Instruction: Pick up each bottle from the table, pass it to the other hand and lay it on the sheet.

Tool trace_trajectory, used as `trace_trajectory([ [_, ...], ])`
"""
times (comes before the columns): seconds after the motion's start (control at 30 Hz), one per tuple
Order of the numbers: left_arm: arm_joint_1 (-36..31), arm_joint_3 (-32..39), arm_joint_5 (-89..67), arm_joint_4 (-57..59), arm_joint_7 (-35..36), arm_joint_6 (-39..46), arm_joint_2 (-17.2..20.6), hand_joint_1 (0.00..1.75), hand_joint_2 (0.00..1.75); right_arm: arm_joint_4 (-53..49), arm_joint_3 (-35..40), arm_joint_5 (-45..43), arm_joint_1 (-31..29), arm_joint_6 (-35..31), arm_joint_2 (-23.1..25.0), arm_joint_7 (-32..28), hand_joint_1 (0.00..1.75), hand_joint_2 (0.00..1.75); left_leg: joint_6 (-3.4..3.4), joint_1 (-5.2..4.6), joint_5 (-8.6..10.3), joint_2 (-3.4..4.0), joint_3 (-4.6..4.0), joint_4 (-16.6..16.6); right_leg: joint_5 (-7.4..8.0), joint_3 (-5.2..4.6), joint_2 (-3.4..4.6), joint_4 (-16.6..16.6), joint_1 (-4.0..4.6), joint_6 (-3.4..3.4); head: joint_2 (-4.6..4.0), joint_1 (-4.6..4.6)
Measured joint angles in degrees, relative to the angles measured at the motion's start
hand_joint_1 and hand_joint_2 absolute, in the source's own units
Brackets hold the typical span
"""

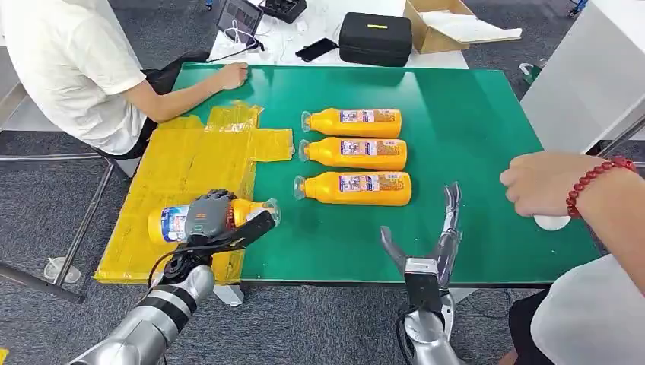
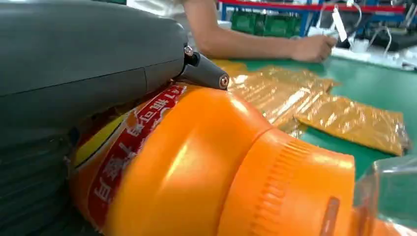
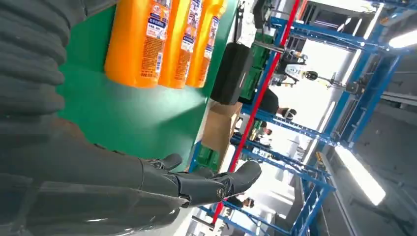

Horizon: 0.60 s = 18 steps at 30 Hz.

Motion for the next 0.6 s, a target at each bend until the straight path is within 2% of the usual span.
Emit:
trace_trajectory([
  [0.17,-1.2,-0.2,0.5,2.6,-0.3,-6.5,0.0,0.44,1.75,0.9,0.0,-0.8,-0.6,-0.1,-0.2,0.0,0.0,1.75,0.0,0.0,0.0,0.0,0.09,0.0,0.0,0.1,0.0,0.0,0.0,0.0,0.0,0.0],
  [0.27,-1.6,-0.3,1.2,3.7,-0.9,-8.6,0.0,0.28,1.75,1.5,0.0,-1.2,-0.8,-0.1,-0.4,0.0,0.0,1.75,0.0,0.0,0.0,-0.02,0.09,0.0,0.0,0.12,-0.01,0.0,-0.01,0.0,0.0,0.0],
  [0.6,-3.1,-0.3,3.1,5.3,-4.9,-15.6,0.8,0.26,1.75,3.1,0.5,-2.1,-1.6,-0.5,-0.8,0.0,0.0,1.75,0.0,0.0,-0.03,-0.06,0.52,0.0,-0.04,0.55,-0.03,0.0,0.0,-0.03,0.0,0.0],
])
